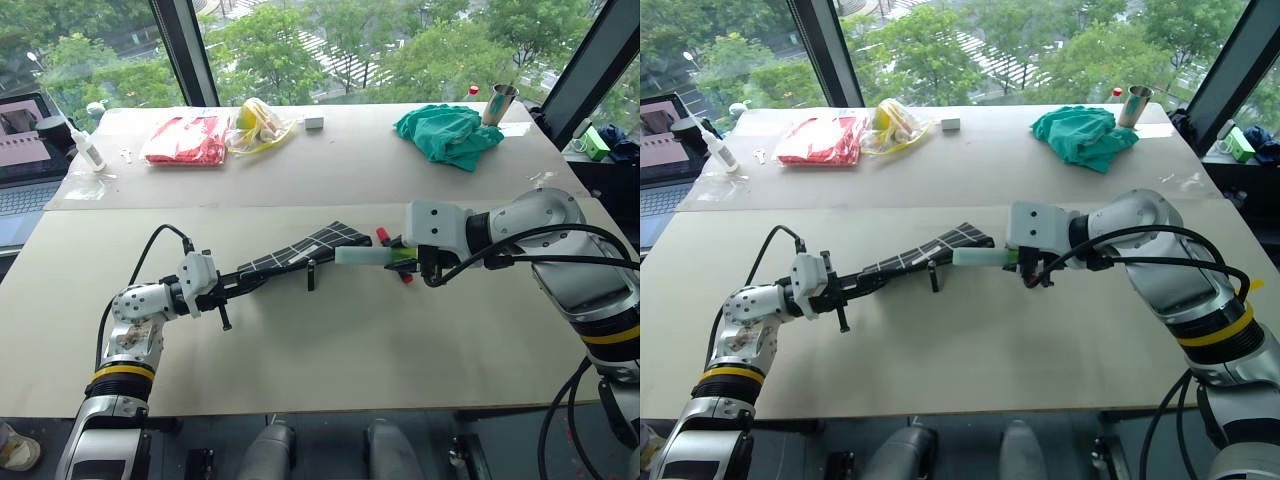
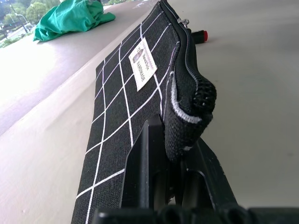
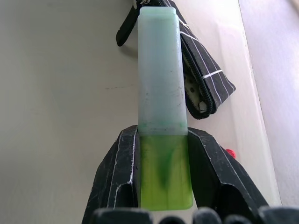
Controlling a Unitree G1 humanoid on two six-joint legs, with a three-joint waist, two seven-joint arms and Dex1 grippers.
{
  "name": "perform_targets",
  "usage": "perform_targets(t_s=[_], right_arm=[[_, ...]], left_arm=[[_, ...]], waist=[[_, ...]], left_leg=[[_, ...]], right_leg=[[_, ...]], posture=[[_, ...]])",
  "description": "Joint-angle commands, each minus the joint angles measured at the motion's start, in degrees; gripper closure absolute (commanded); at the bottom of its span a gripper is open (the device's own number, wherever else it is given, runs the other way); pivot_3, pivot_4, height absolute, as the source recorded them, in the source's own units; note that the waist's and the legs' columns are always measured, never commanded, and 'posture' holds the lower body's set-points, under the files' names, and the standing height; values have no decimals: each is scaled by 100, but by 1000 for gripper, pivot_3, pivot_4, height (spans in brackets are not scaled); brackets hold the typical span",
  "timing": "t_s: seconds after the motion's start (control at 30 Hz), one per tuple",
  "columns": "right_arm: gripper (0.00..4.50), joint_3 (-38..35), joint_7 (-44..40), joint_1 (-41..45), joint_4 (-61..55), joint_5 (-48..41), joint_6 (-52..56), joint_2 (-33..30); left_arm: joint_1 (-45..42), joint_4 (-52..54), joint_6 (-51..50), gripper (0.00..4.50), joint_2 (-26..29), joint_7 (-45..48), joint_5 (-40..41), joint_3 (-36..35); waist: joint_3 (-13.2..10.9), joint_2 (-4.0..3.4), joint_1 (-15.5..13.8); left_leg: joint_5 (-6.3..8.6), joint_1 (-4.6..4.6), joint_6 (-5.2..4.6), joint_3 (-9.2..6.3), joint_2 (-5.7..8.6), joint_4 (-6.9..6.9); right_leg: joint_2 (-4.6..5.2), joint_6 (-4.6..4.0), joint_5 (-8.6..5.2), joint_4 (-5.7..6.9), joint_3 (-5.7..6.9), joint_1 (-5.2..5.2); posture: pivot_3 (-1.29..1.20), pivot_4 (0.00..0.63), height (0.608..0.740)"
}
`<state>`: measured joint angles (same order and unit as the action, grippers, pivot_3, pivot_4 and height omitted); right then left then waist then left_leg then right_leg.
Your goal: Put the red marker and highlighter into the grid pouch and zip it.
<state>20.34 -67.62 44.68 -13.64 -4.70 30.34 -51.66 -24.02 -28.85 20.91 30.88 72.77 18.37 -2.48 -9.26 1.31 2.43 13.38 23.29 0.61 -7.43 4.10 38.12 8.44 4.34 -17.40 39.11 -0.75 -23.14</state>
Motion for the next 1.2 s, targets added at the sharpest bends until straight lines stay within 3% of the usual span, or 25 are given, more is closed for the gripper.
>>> perform_targets(t_s=[0.03, 0.7, 0.97, 1.2], right_arm=[[3462, -26, -137, 119, 64, 130, -207, -11], [3462, 383, -318, 622, 1062, 931, -360, 518], [3462, 1058, -151, 1044, 947, 1617, -254, 1339], [3462, 1061, 263, 1070, 846, 1715, -621, 2153]], left_arm=[[57, 193, 37, 4500, -24, 9, 54, -13], [92, 115, 147, 4500, -47, 103, 6, 32], [36, 32, 178, 4500, -61, 151, -11, 54], [15, 1, 188, 4500, -94, 150, -11, 75]], waist=[[0, 0, 3], [0, 0, 9], [0, 0, 40], [0, 0, 32]], left_leg=[[0, 0, 0, -2, 0, 0], [-14, 0, 24, -6, 0, -1], [-17, 0, 30, -11, -1, -3], [-19, 0, 33, -22, 0, -3]], right_leg=[[0, 0, 0, 0, 0, 0], [0, 0, 0, 1, -1, -1], [0, 0, 0, 7, -1, -9], [0, 0, 0, 10, -2, -10]], posture=[[0, 150, 740], [0, 150, 740], [0, 150, 740], [0, 150, 740]])
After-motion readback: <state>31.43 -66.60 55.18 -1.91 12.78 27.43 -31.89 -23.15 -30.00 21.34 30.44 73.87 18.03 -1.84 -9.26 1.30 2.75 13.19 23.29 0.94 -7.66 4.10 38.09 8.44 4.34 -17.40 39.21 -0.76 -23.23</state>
